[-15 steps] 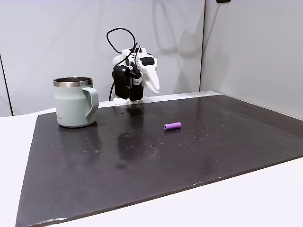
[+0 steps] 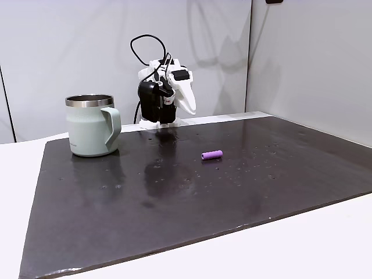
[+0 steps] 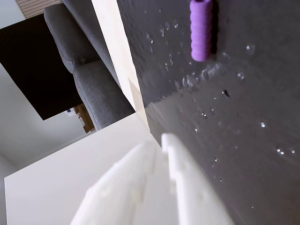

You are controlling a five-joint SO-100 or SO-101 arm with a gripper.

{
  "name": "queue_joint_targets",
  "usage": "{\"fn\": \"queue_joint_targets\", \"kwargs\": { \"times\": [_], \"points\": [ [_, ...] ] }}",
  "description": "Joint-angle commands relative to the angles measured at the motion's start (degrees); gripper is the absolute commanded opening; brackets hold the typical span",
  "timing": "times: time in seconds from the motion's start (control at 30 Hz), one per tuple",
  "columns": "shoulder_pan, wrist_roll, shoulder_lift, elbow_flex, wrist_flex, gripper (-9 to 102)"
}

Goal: Grasp a pengrip and put it in the cup.

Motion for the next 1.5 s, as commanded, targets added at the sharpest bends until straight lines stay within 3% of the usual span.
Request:
{"fn": "queue_joint_targets", "kwargs": {
  "times": [0.0, 0.27, 0.5, 0.8, 0.97, 1.13, 1.47],
  "points": [
    [0.2, -0.8, 0.8, 1.9, -0.2, 0],
    [-4.1, -2.8, -0.7, -9.5, 4.3, 0],
    [-8.3, 2.1, -25.5, -32.1, 6.9, 0],
    [-10.7, 4.0, -52.2, -61.4, 17.8, 0],
    [-10.8, 3.6, -65.9, -74.4, 27.2, 12],
    [-11.6, 1.9, -72.2, -79.2, 31.6, 22],
    [-8.7, -1.0, -92.5, -95.7, 42.2, 24]
  ]
}}
